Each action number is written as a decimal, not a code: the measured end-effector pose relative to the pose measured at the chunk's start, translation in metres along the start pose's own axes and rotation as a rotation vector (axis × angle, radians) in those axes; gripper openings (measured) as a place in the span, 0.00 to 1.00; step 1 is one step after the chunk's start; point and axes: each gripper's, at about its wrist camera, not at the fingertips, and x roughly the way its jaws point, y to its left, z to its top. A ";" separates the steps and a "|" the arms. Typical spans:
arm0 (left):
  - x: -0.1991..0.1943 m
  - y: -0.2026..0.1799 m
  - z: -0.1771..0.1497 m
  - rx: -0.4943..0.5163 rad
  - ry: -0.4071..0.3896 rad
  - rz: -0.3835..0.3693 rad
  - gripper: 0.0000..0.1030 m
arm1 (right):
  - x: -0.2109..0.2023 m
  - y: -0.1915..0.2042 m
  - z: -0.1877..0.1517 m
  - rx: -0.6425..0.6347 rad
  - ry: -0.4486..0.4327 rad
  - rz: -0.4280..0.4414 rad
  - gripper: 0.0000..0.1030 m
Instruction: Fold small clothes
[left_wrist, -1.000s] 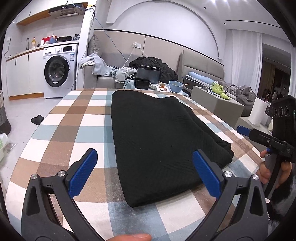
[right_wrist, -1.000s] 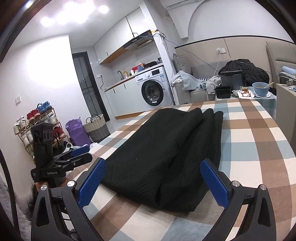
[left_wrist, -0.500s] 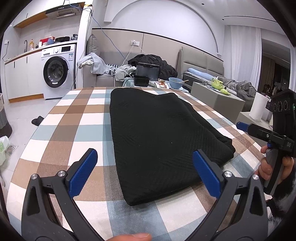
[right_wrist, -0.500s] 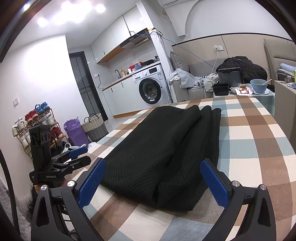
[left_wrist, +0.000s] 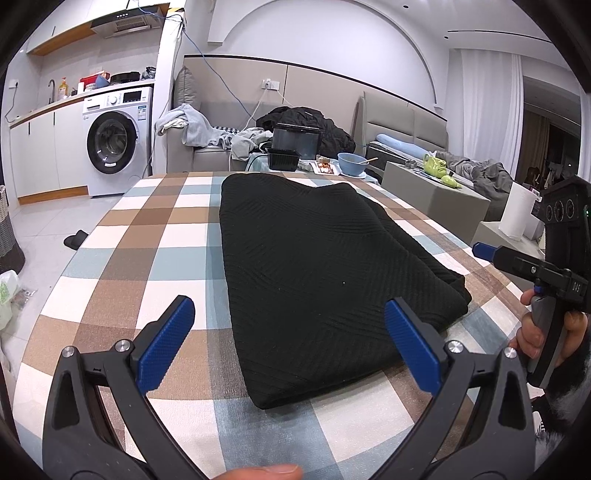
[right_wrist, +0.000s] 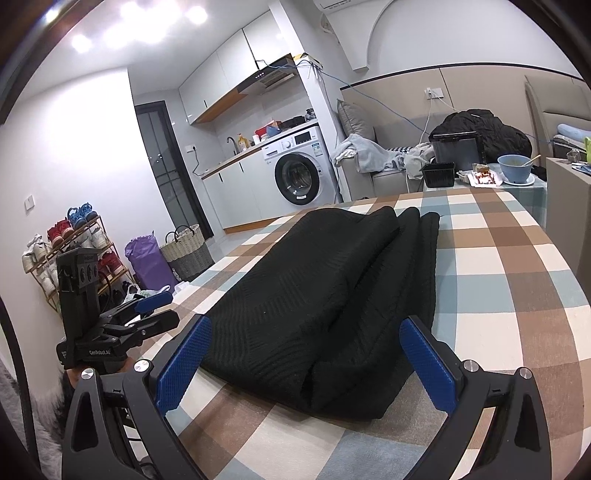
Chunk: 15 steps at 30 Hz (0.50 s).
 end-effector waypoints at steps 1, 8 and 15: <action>0.000 0.000 0.000 0.000 0.000 -0.001 0.99 | 0.001 0.000 0.000 0.000 0.002 0.000 1.00; 0.000 0.000 0.000 0.000 0.001 -0.001 0.99 | 0.002 -0.003 0.001 0.010 0.012 0.000 1.00; 0.000 0.001 0.000 0.001 -0.001 -0.001 0.99 | 0.003 -0.004 0.001 0.012 0.020 -0.001 1.00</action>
